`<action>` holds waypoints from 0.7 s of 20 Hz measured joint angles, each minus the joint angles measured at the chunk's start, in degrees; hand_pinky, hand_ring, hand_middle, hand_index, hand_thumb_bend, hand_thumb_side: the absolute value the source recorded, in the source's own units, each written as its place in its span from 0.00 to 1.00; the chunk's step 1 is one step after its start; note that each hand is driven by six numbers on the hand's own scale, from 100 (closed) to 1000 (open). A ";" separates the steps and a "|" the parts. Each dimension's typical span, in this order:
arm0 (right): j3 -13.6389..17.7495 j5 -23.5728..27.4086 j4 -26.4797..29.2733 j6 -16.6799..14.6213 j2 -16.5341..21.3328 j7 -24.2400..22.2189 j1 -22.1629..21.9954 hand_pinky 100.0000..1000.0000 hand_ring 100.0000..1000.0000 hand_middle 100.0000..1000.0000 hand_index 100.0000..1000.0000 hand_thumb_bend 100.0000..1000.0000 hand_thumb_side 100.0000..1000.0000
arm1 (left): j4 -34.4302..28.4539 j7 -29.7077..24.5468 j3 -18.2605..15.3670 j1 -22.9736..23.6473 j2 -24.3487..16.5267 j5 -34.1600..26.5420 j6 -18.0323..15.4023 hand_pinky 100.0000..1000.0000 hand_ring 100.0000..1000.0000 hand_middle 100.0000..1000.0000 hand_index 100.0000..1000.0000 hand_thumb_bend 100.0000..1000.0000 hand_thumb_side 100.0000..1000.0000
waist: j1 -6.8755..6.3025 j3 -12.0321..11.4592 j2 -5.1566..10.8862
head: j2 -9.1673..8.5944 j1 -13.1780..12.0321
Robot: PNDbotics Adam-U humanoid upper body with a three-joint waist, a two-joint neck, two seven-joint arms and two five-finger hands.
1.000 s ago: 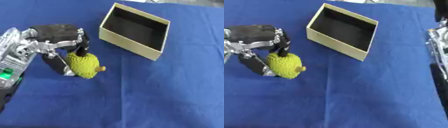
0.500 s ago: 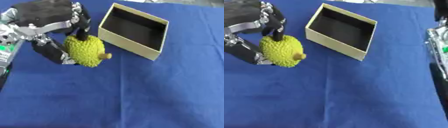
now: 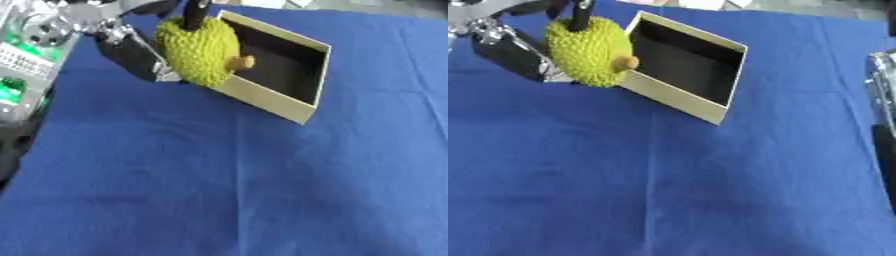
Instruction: Pick up objects on the table and place them in the box.
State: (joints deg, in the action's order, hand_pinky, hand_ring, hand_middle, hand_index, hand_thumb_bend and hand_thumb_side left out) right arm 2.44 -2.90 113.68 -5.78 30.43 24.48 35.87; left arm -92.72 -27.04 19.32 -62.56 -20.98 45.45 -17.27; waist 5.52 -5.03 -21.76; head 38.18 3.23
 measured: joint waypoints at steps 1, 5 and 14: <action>-0.01 0.00 0.00 -0.15 -0.20 -0.11 0.73 0.72 0.62 0.56 0.71 0.27 0.64 | 2.10 1.46 -0.42 -0.38 0.96 1.91 -0.67 0.35 0.18 0.30 0.28 0.56 0.00 | 0.07 1.06 -0.07 | -0.11 -0.74; -0.44 0.03 0.00 -0.82 -1.45 -0.84 3.43 0.72 0.62 0.56 0.71 0.27 0.64 | 9.43 7.03 -2.73 -1.51 3.93 10.12 -3.15 0.35 0.19 0.30 0.29 0.58 0.00 | 0.04 5.22 -0.96 | -1.19 -4.27; -1.46 1.10 0.00 -1.48 -4.10 -2.21 5.93 0.72 0.62 0.56 0.71 0.27 0.64 | 22.11 17.84 -8.54 -3.64 7.99 26.84 -5.20 0.36 0.20 0.31 0.30 0.56 0.00 | -0.14 10.21 -2.30 | -2.63 -8.80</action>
State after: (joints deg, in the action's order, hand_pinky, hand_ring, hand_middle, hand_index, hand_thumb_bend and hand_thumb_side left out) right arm 0.98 -1.80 113.68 -7.26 26.33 22.28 41.80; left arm -70.61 -9.20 10.78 -66.20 -12.99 72.28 -22.48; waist 5.38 5.18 -24.07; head 35.56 -5.57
